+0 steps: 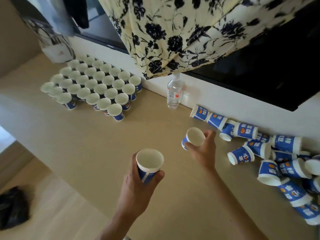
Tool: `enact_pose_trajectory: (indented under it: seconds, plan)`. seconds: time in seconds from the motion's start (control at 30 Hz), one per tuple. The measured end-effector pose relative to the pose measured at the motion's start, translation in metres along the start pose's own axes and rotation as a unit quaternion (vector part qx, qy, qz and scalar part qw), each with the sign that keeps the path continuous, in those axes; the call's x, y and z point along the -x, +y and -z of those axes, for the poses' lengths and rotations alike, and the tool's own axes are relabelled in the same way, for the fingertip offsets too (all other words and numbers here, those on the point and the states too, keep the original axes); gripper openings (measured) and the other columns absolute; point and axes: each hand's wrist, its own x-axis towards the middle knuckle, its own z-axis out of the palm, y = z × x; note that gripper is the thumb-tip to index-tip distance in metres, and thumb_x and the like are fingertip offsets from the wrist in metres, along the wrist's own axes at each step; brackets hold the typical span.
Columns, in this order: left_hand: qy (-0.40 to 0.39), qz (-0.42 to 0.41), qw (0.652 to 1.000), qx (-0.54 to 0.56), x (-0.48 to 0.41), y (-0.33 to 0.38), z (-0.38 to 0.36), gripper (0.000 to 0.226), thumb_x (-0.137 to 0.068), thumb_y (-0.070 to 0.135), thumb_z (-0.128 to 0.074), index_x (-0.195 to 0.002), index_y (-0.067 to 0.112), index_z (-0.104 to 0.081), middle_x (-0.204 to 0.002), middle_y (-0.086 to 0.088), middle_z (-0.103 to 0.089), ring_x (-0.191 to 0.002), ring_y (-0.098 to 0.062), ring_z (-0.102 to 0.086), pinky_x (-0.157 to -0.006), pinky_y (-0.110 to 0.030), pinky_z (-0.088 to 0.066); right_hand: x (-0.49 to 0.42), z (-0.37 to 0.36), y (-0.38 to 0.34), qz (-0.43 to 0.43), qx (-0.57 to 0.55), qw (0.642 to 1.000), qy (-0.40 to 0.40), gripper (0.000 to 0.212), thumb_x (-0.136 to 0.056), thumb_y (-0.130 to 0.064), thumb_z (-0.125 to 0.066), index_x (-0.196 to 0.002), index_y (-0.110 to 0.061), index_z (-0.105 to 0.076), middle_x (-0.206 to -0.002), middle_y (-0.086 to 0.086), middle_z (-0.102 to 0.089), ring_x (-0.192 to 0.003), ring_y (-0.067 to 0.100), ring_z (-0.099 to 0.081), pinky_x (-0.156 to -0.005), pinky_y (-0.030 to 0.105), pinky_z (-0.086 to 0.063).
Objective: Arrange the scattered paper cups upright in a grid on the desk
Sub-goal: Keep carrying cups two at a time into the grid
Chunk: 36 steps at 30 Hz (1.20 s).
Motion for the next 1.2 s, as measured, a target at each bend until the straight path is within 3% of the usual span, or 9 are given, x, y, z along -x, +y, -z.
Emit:
enact_pose_trajectory:
  seconds: [0.1, 0.27, 0.37, 0.47, 0.63, 0.83, 0.93, 1.07, 1.2]
  plan:
    - [0.027, -0.004, 0.999, 0.041, 0.007, -0.003, 0.029, 0.054, -0.081, 0.013, -0.079, -0.118, 0.033, -0.046, -0.101, 0.027, -0.063, -0.094, 0.008, -0.061, -0.071, -0.004, -0.045, 0.051, -0.001, -0.033, -0.017, -0.07, 0.997, 0.0, 0.059, -0.063, -0.007, -0.086, -0.108, -0.017, -0.049, -0.103, -0.003, -0.062, -0.082, 0.002, -0.058, -0.071, 0.009, -0.042]
    - [0.052, -0.021, 0.993, 0.104, 0.018, -0.007, 0.081, 0.054, -0.081, 0.01, -0.079, -0.117, 0.035, -0.045, -0.106, 0.009, -0.065, -0.094, 0.001, -0.063, -0.07, -0.006, -0.047, 0.118, -0.013, -0.088, -0.022, -0.153, 0.988, -0.021, 0.062, -0.069, 0.003, -0.082, -0.12, -0.019, -0.053, -0.107, -0.013, -0.062, -0.089, -0.007, -0.062, -0.078, 0.019, -0.049]
    - [0.075, -0.042, 0.99, 0.116, 0.02, -0.014, 0.113, 0.053, -0.08, 0.016, -0.079, -0.114, 0.042, -0.049, -0.108, 0.009, -0.065, -0.096, -0.005, -0.064, -0.073, -0.01, -0.048, 0.146, -0.027, -0.116, -0.013, -0.193, 0.981, -0.028, 0.064, -0.072, 0.007, -0.081, -0.125, -0.016, -0.052, -0.112, -0.01, -0.063, -0.089, -0.009, -0.064, -0.077, 0.016, -0.051]
    - [0.104, -0.066, 0.986, 0.113, 0.023, -0.022, 0.15, 0.054, -0.076, 0.021, -0.081, -0.112, 0.048, -0.051, -0.112, 0.014, -0.059, -0.102, -0.005, -0.059, -0.078, -0.01, -0.046, 0.17, -0.047, -0.143, 0.013, -0.201, 0.978, -0.045, 0.058, -0.073, 0.008, -0.081, -0.118, -0.02, -0.058, -0.112, -0.008, -0.066, -0.091, -0.006, -0.066, -0.074, 0.014, -0.053]
    - [0.127, -0.099, 0.979, 0.127, 0.032, -0.035, 0.207, 0.053, -0.076, 0.017, -0.082, -0.114, 0.042, -0.054, -0.111, 0.011, -0.058, -0.102, -0.005, -0.057, -0.079, -0.007, -0.043, 0.209, -0.087, -0.17, 0.043, -0.216, 0.972, -0.083, 0.059, -0.072, 0.007, -0.082, -0.12, -0.022, -0.061, -0.117, -0.004, -0.068, -0.105, 0.013, -0.066, -0.087, 0.03, -0.053]
    - [0.15, -0.114, 0.974, 0.124, 0.043, -0.061, 0.267, 0.051, -0.078, 0.016, -0.081, -0.115, 0.039, -0.055, -0.109, 0.013, -0.064, -0.101, -0.002, -0.059, -0.078, -0.006, -0.043, 0.243, -0.129, -0.18, 0.045, -0.248, 0.961, -0.112, 0.056, -0.077, 0.007, -0.079, -0.125, -0.016, -0.061, -0.119, 0.003, -0.068, -0.106, 0.022, -0.067, -0.074, 0.015, -0.055]
    - [0.155, -0.114, 0.973, 0.13, 0.043, -0.071, 0.292, 0.048, -0.079, 0.017, -0.081, -0.116, 0.034, -0.056, -0.107, 0.014, -0.067, -0.1, -0.001, -0.061, -0.079, -0.005, -0.043, 0.257, -0.149, -0.186, 0.039, -0.252, 0.958, -0.128, 0.056, -0.074, 0.0, -0.083, -0.123, -0.017, -0.062, -0.117, 0.003, -0.069, -0.106, 0.022, -0.068, -0.073, 0.021, -0.055]
    - [0.162, -0.114, 0.972, 0.125, 0.037, -0.081, 0.314, 0.048, -0.08, 0.019, -0.081, -0.118, 0.033, -0.056, -0.107, 0.02, -0.067, -0.101, 0.0, -0.061, -0.08, -0.007, -0.044, 0.269, -0.175, -0.197, 0.026, -0.262, 0.955, -0.139, 0.074, -0.053, -0.038, -0.083, -0.121, -0.017, -0.063, -0.114, 0.003, -0.07, -0.102, 0.02, -0.069, -0.077, 0.025, -0.055]
    - [0.162, -0.108, 0.973, 0.12, 0.023, -0.093, 0.328, 0.05, -0.079, 0.018, -0.083, -0.118, 0.033, -0.056, -0.108, 0.021, -0.068, -0.103, -0.001, -0.061, -0.084, -0.013, -0.045, 0.267, -0.204, -0.205, 0.012, -0.272, 0.949, -0.156, 0.074, -0.052, -0.039, -0.083, -0.12, -0.015, -0.064, -0.113, 0.004, -0.071, -0.1, 0.019, -0.07, -0.081, 0.029, -0.055]
